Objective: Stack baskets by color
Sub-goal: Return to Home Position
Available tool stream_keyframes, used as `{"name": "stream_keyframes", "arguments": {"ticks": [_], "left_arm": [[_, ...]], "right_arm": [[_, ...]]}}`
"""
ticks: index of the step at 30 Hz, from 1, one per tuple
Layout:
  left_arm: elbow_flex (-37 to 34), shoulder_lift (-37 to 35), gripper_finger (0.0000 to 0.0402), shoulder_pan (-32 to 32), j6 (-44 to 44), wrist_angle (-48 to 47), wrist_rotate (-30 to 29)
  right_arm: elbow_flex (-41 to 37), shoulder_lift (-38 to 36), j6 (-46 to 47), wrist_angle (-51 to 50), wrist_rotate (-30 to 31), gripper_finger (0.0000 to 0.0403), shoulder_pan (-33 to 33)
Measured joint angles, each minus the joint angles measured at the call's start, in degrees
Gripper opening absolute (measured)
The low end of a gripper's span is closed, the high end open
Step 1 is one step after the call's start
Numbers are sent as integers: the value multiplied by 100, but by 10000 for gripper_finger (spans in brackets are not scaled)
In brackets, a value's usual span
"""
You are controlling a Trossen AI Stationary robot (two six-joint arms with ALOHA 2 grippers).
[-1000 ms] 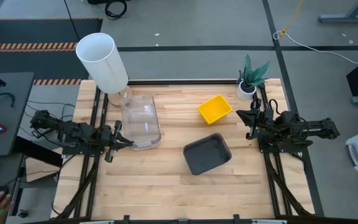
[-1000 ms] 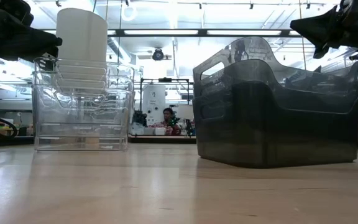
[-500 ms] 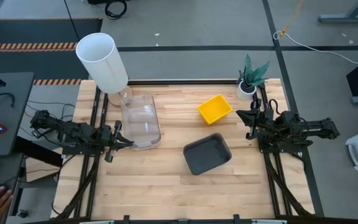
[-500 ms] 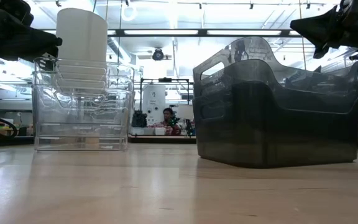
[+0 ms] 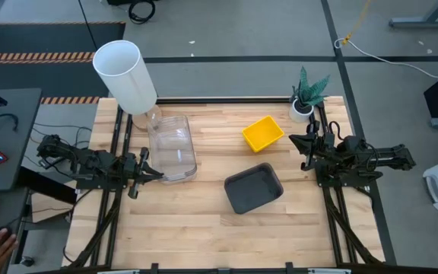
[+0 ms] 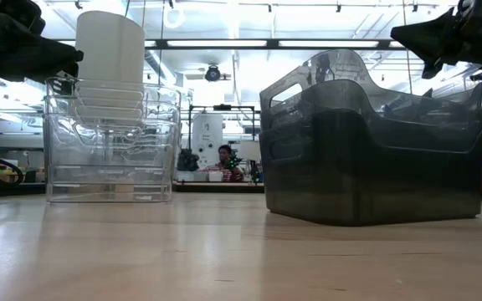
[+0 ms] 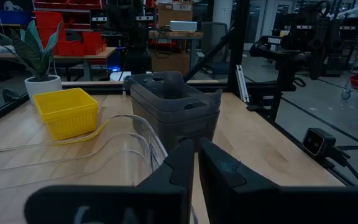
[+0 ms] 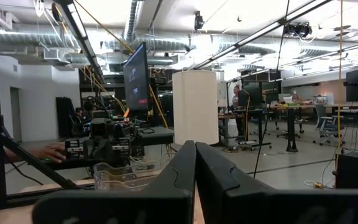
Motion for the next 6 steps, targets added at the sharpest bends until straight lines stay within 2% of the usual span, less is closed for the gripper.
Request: {"name": "stream_keyframes", "arguments": {"ticks": [6], "left_arm": [[0,2,37,-2,2,1,0]], "right_arm": [[0,-1,0,-1,0,16,0]]}}
